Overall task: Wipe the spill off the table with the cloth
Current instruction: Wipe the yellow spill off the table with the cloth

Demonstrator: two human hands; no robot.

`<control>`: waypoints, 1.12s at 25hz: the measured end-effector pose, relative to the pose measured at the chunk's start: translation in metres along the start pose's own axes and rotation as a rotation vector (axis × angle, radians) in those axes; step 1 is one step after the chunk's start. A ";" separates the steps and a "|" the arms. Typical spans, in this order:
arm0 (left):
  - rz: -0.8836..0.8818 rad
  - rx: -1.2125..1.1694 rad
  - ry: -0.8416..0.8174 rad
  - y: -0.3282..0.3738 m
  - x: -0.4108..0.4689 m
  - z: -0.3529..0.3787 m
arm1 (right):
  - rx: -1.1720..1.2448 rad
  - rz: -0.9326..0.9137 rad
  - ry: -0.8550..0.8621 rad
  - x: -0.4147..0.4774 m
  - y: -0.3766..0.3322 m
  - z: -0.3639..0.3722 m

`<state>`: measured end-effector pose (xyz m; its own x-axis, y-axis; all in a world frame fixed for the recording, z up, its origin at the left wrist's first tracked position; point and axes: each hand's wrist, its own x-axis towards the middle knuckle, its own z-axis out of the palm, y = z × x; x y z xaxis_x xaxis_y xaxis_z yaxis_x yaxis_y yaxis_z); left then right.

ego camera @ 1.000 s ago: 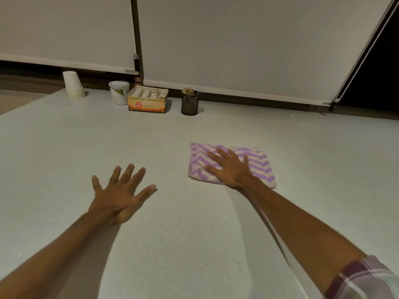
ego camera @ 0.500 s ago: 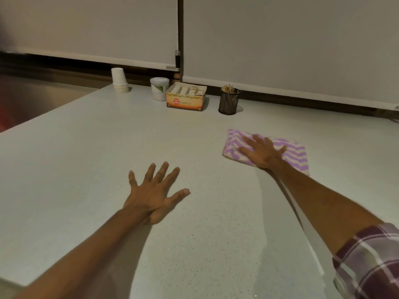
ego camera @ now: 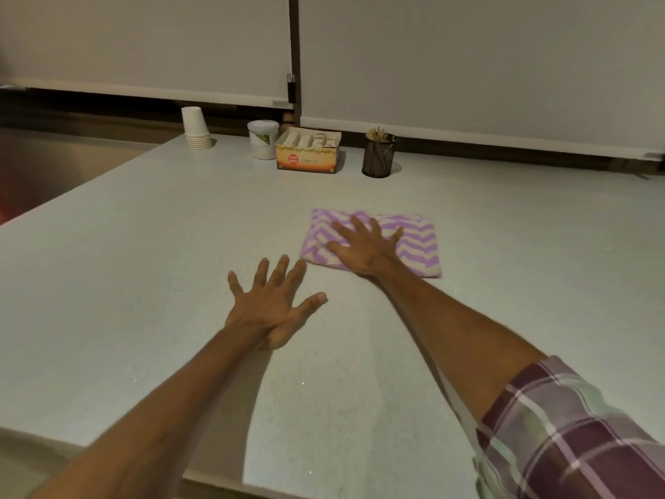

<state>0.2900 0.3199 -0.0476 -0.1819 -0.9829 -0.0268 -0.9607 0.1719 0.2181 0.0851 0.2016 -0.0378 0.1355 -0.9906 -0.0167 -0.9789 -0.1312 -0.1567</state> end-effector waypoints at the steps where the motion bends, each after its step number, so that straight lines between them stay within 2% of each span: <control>1: -0.005 -0.014 0.011 -0.001 0.001 0.000 | 0.010 -0.018 -0.007 -0.016 -0.006 0.002; 7: -0.010 -0.165 0.087 -0.009 0.004 0.004 | 0.057 0.005 0.041 -0.140 -0.039 0.015; 13: 0.022 -0.083 0.051 -0.013 0.006 0.004 | 0.074 -0.004 0.132 -0.241 -0.056 0.021; 22: 0.064 0.011 0.033 0.003 -0.008 -0.011 | -0.016 0.353 0.129 -0.337 0.097 -0.011; 28: 0.028 0.007 0.014 0.029 0.005 -0.015 | -0.026 0.488 0.081 -0.297 0.163 -0.024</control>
<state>0.2641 0.3187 -0.0272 -0.2064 -0.9784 -0.0073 -0.9565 0.2002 0.2121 -0.1180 0.4732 -0.0351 -0.3512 -0.9363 -0.0054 -0.9288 0.3491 -0.1247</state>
